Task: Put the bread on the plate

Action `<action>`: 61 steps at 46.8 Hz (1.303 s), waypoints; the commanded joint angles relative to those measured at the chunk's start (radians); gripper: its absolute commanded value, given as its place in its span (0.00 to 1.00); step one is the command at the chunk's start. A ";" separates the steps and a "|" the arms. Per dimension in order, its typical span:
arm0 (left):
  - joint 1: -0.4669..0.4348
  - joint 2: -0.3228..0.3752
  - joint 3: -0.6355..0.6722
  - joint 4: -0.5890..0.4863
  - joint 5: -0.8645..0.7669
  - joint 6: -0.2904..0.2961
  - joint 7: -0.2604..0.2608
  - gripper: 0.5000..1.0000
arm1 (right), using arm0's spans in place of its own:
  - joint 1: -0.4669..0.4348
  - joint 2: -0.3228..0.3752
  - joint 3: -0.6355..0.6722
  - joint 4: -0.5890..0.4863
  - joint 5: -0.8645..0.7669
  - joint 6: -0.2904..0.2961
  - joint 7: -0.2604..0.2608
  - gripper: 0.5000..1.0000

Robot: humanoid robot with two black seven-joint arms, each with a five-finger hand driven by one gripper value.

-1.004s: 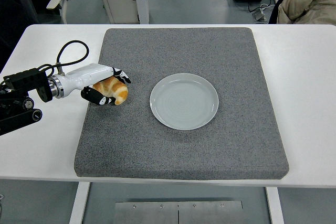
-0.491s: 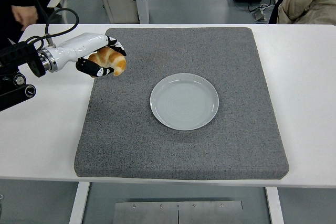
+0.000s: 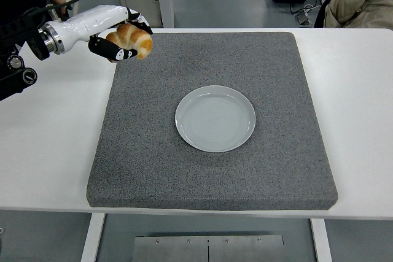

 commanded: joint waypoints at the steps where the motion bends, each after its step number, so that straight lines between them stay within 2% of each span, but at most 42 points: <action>1: -0.017 0.001 -0.001 -0.001 0.000 -0.002 0.001 0.09 | 0.000 0.000 -0.001 0.000 0.000 0.000 0.000 1.00; 8: -0.044 -0.001 -0.002 -0.001 0.002 -0.005 0.001 0.10 | 0.000 0.000 0.001 0.000 0.000 0.000 0.000 1.00; 16: -0.072 -0.016 -0.004 -0.001 0.000 -0.040 0.001 0.15 | 0.000 0.000 0.001 0.000 0.000 0.000 0.000 1.00; 27: -0.118 -0.105 -0.001 -0.001 -0.001 -0.040 0.005 0.16 | 0.000 0.000 0.001 0.000 0.000 0.000 0.000 1.00; 39: -0.121 -0.223 -0.002 -0.004 0.002 -0.040 0.014 0.16 | 0.000 0.000 0.001 -0.002 0.000 0.000 0.000 1.00; 54: -0.119 -0.308 -0.002 -0.024 0.011 -0.040 0.018 0.16 | 0.000 0.000 0.001 0.000 0.000 0.000 0.000 1.00; 61: -0.118 -0.321 0.001 -0.034 0.019 -0.040 0.019 0.17 | 0.000 0.000 0.001 0.000 0.000 0.000 0.000 1.00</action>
